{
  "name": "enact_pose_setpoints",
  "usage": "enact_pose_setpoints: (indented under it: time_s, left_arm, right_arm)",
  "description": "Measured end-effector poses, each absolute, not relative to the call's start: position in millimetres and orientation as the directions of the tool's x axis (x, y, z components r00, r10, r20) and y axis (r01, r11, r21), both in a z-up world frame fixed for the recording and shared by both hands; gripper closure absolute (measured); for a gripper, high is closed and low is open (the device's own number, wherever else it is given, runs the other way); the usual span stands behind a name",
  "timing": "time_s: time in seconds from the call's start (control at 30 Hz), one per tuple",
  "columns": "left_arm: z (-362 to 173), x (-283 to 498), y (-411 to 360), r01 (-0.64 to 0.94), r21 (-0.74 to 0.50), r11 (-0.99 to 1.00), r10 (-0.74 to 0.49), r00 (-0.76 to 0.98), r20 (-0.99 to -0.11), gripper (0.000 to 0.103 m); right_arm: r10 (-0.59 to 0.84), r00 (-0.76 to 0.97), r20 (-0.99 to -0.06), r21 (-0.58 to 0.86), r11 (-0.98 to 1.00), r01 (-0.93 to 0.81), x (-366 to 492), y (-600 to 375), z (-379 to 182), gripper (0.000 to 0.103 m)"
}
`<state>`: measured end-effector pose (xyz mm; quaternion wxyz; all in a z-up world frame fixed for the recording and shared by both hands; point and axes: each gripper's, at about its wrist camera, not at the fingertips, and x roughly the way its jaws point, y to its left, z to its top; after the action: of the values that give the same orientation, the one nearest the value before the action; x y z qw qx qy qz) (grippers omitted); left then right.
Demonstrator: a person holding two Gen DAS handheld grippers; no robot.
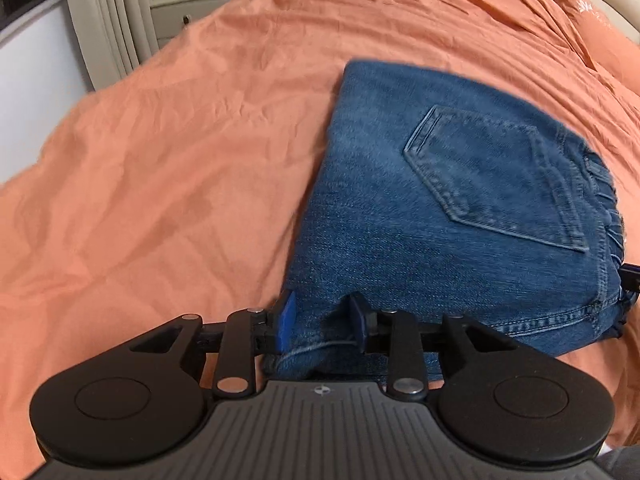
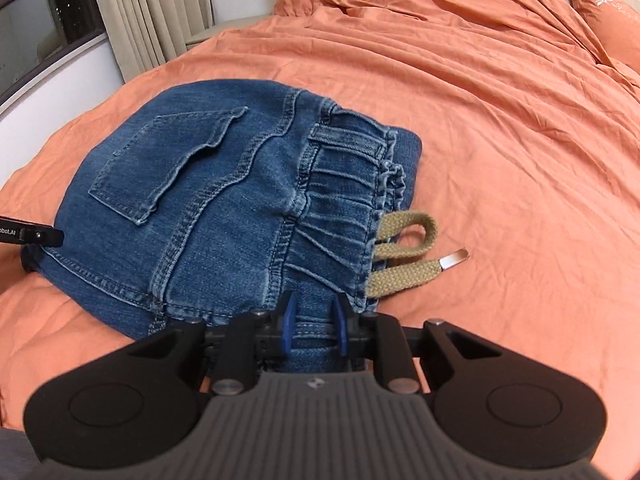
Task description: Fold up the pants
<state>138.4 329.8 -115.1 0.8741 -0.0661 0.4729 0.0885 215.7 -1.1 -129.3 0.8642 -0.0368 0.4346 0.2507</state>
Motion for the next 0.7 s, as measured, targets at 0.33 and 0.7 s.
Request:
enact_pose_setpoints:
  time_s: [0.33, 0.7]
  left_arm:
    - [-0.3, 76.8, 265.0, -0.125, 0.074, 0.989, 0.142, 0.721, -0.678, 0.064]
    - [68.7, 0.1, 173.9, -0.234, 0.159, 0.959, 0.282, 0.81, -0.513, 0.044]
  right_arm:
    - [0.422, 0.565, -0.709, 0.145, 0.871, -0.469, 159.8, -35.4, -34.4, 0.06]
    - [0.455, 0.69, -0.563, 0.113, 0.869, -0.481, 51.1, -75.6, 46.9, 0.022]
